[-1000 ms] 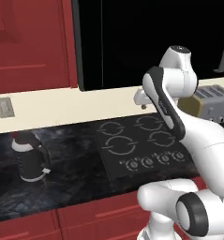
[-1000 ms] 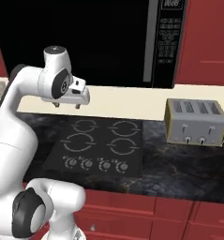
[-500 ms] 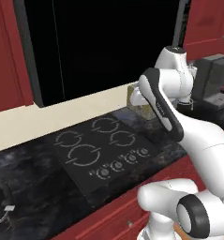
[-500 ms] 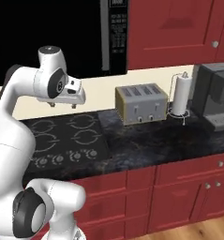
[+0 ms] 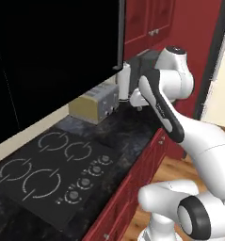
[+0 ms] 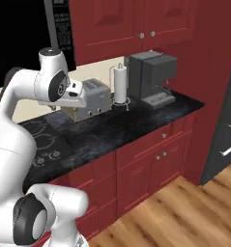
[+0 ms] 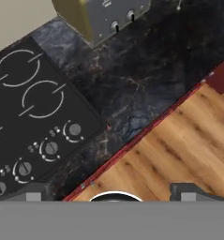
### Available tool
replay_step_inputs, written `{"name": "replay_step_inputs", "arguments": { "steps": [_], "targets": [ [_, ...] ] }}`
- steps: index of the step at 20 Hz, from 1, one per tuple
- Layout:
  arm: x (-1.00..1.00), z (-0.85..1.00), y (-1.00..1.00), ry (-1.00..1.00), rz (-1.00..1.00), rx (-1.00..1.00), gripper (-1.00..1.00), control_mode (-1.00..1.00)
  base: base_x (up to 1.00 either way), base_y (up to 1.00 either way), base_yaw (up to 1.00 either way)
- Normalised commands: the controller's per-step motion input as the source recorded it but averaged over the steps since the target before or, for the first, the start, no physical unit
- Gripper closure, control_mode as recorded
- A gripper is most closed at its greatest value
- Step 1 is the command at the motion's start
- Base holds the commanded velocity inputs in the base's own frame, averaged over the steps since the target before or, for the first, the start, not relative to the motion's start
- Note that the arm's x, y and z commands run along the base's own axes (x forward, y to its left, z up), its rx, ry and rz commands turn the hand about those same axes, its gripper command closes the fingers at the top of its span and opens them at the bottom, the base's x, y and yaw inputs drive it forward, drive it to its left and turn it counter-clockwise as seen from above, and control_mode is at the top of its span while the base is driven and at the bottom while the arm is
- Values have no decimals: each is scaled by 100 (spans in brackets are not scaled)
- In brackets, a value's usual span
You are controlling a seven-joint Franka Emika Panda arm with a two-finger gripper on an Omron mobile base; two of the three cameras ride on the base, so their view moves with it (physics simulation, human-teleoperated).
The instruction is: Navigate to the sink.
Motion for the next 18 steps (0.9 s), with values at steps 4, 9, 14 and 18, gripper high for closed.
{"name": "replay_step_inputs", "arguments": {
  "steps": [4,9,14,18],
  "targets": [
    [0,0,0,0,0,0,-100,100,0,-7,-74],
    [0,0,0,0,0,0,-100,100,0,-13,-71],
    [0,0,0,0,0,0,-100,100,0,-15,-70],
    [0,0,0,0,0,0,-100,100,0,-19,-68]
  ]
}}
